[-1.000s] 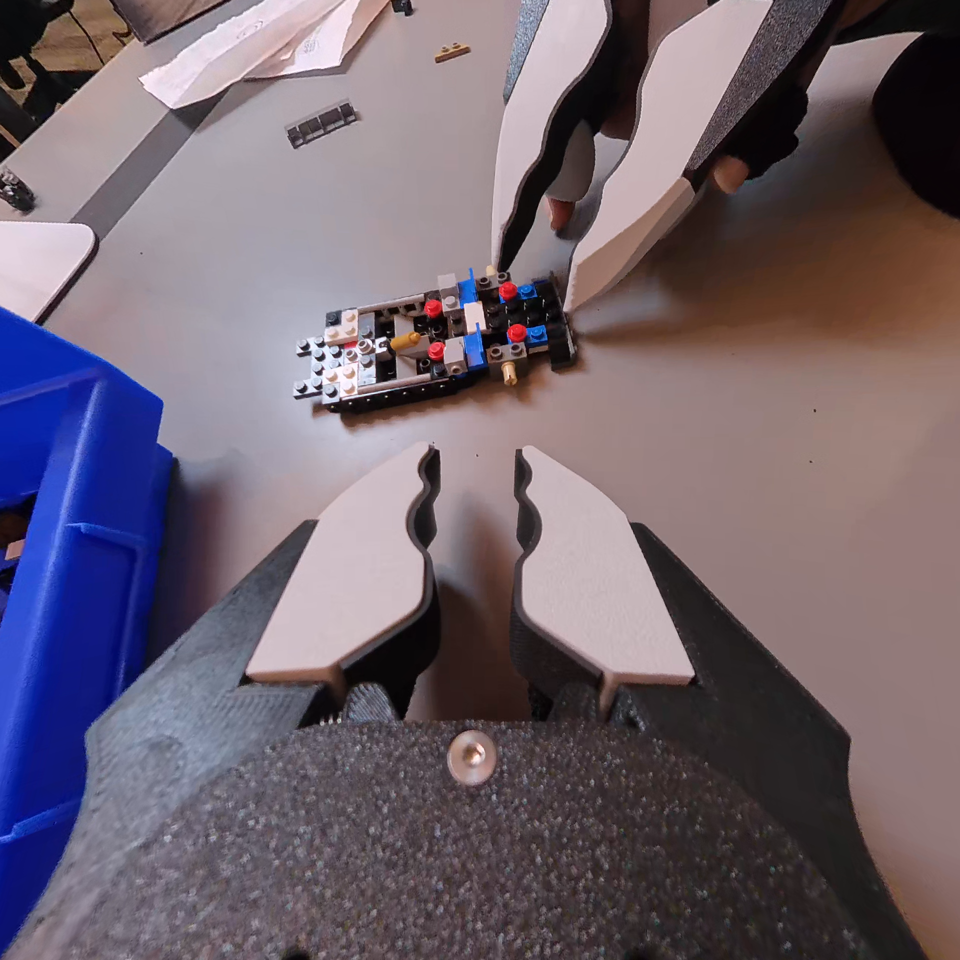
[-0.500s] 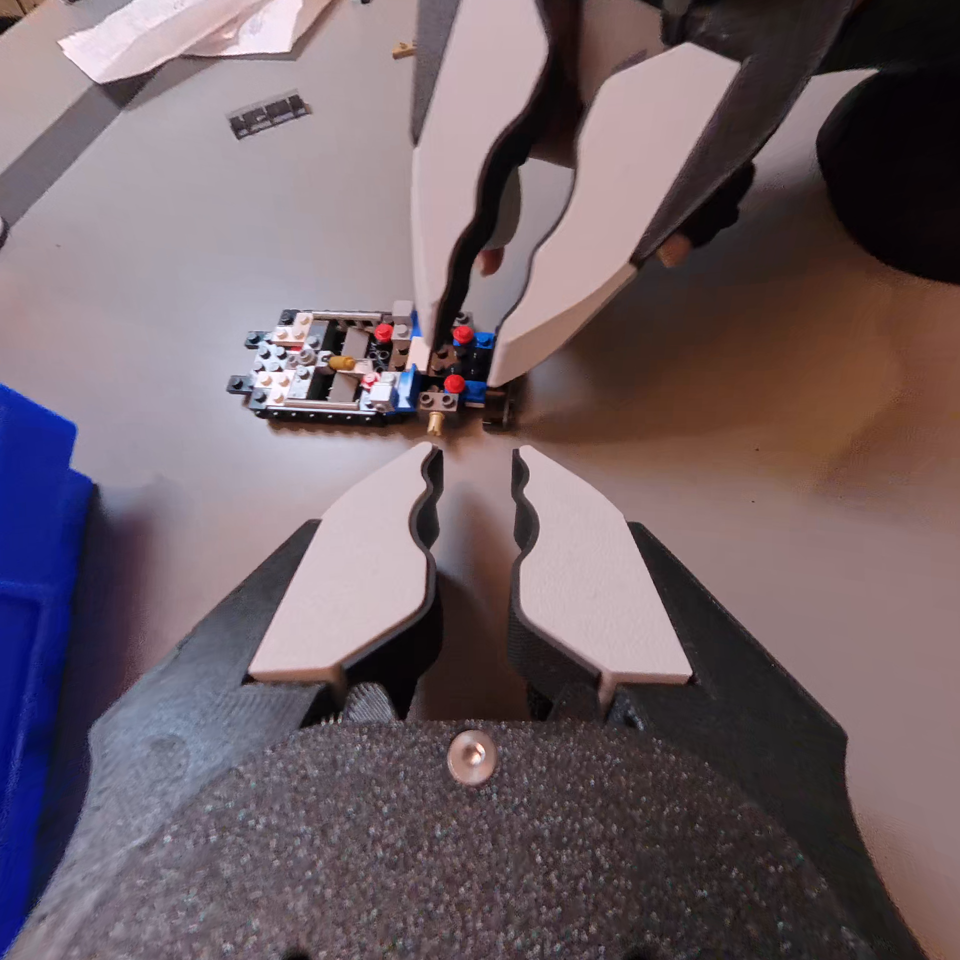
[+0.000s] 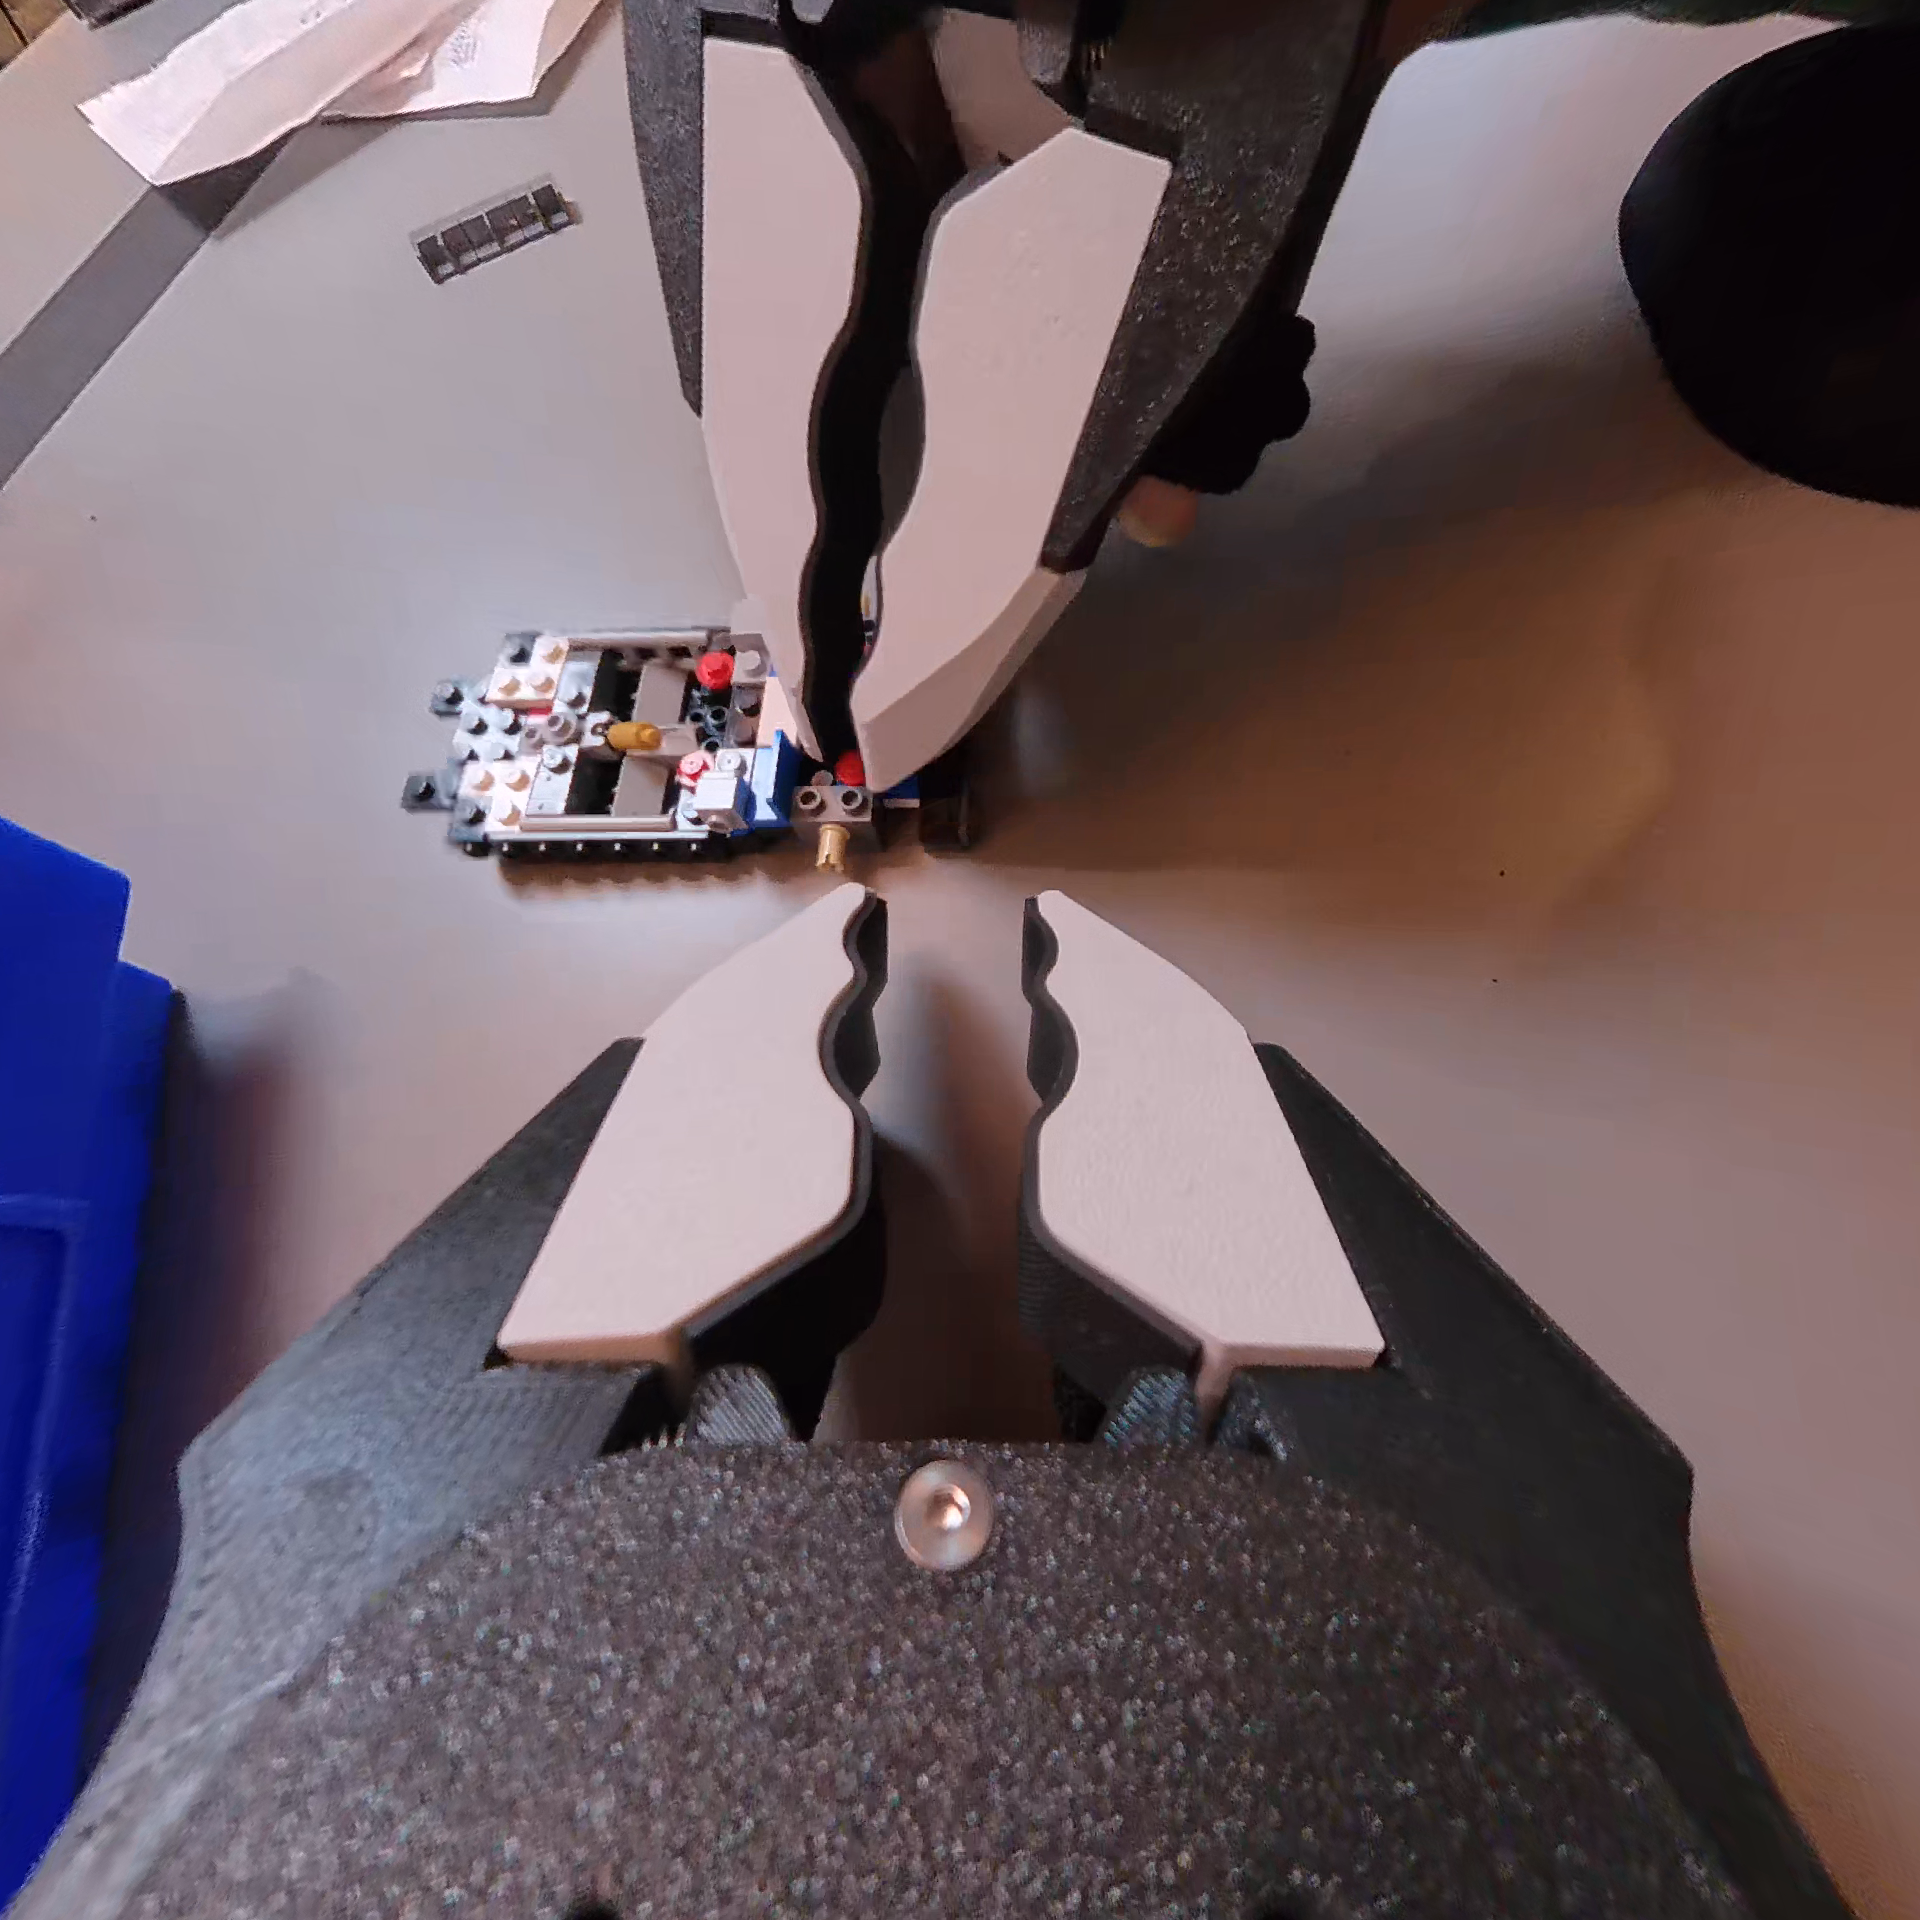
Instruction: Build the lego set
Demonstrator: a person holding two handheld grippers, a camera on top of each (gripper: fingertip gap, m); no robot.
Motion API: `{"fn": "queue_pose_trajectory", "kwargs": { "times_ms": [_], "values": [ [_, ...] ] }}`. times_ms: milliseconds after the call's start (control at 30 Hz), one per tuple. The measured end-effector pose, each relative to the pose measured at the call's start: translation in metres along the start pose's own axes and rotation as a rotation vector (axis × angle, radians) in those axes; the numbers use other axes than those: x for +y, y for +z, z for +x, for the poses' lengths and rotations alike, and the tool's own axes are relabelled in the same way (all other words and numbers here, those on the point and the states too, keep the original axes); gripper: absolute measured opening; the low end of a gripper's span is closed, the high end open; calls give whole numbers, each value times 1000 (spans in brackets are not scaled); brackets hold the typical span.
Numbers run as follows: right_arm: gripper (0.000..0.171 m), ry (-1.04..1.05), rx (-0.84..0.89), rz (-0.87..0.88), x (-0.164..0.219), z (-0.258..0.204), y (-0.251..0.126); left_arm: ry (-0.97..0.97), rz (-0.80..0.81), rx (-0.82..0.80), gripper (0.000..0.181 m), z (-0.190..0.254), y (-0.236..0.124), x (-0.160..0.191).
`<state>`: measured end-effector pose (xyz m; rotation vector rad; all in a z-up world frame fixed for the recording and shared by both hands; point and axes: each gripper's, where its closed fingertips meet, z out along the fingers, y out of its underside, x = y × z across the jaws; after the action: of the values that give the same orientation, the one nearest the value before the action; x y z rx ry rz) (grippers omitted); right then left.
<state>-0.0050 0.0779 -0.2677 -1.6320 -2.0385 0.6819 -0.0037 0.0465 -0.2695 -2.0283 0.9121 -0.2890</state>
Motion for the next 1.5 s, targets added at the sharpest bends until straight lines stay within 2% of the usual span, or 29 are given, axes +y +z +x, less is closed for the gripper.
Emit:
{"fn": "queue_pose_trajectory", "kwargs": {
  "times_ms": [133,233,467,567,800,1133,1233,1267,1300,1500],
  "values": [
    [6,26,-16,74,-1,-4,-9,-25,30,-3,25,-3,-3,-3],
    [6,54,-44,191,-9,-12,-23,-56,56,16,28,-2,-6,-6],
    [6,113,-63,572,-49,-25,-66,-330,317,261,36,14,-32,-50],
    [6,177,-45,656,-59,-23,-70,-322,363,190,37,9,-36,-61],
    [6,188,76,710,-72,-21,-65,-230,375,-66,17,-12,-37,-70],
    [0,78,166,695,-70,-23,-66,-297,298,-76,13,-28,-37,-50],
    [0,74,204,674,-68,-19,-65,-229,297,-98,13,-25,-37,-53],
    [14,76,211,675,-69,-18,-64,-210,297,-103,13,-24,-37,-54],
    [17,75,202,658,-68,-19,-62,-196,299,-108,13,-22,-37,-55],
    [13,111,190,661,-70,-19,-63,-29,300,-252,13,-24,-42,-62]
  ]
}}
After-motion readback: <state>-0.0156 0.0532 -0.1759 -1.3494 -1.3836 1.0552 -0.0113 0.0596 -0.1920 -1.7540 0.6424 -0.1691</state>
